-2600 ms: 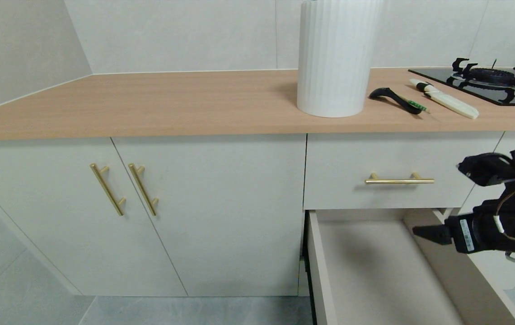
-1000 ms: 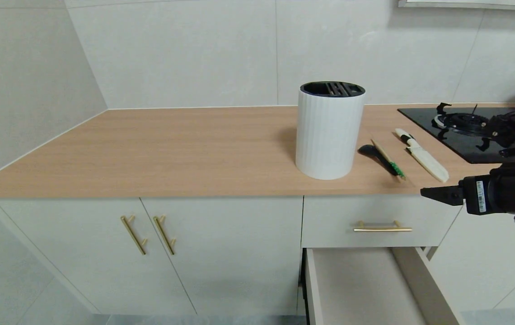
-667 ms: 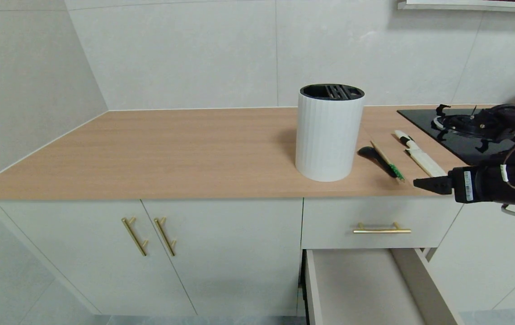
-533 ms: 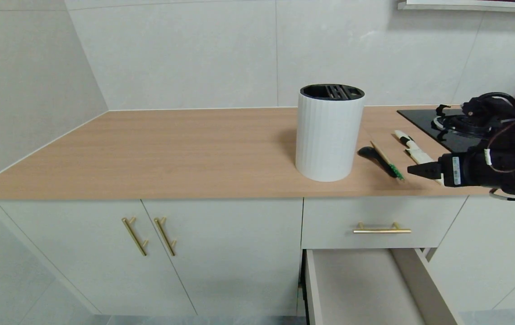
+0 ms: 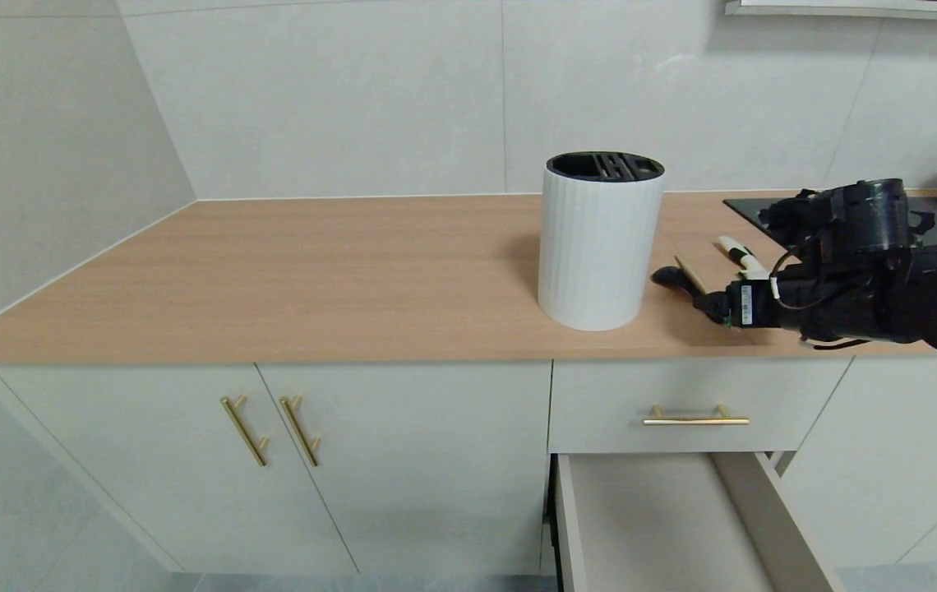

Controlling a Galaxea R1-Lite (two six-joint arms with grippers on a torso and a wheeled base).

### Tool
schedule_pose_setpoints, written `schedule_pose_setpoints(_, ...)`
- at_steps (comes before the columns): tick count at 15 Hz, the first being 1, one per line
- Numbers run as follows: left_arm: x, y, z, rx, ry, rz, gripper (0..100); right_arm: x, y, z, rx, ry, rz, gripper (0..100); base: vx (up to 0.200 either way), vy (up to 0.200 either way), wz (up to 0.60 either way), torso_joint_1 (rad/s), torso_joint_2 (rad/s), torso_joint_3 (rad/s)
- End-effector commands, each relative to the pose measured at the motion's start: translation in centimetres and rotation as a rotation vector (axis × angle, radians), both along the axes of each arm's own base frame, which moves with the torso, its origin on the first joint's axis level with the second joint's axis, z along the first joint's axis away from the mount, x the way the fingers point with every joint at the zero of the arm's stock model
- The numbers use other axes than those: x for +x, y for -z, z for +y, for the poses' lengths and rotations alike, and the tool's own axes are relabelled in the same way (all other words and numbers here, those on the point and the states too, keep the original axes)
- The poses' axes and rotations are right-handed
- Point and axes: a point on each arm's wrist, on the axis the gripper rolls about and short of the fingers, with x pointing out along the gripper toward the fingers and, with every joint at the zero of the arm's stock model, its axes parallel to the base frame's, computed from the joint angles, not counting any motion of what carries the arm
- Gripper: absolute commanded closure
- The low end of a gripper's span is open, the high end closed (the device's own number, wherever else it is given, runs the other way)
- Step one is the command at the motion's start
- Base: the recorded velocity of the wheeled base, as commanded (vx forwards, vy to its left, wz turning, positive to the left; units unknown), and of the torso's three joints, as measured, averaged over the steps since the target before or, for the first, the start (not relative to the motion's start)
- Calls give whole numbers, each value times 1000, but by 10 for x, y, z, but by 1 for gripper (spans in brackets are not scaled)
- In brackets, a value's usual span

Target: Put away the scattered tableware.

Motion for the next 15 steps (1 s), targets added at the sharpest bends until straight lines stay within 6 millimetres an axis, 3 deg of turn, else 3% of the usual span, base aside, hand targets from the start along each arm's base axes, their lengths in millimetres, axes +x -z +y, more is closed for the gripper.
schedule_pose_setpoints(1,0,0,0,0,-1,1,0,11,20,3,-11,0,43,0,0,0,0,0,0,0)
schedule_pose_setpoints(5,0,0,0,0,-1,1,0,20,31,5,-8,2,36,0,0,0,0,0,0,0)
schedule_pose_setpoints(6,0,0,0,0,-3,1,0,21,31,5,-8,1,36,100,0,0,0,0,0,0)
schedule_pose_setpoints(10,0,0,0,0,-1,1,0,19,29,5,-7,2,31,100,0,0,0,0,0,0)
schedule_pose_setpoints(15,0,0,0,0,-3,1,0,6,12,1,0,8,-10,100,0,0,0,0,0,0)
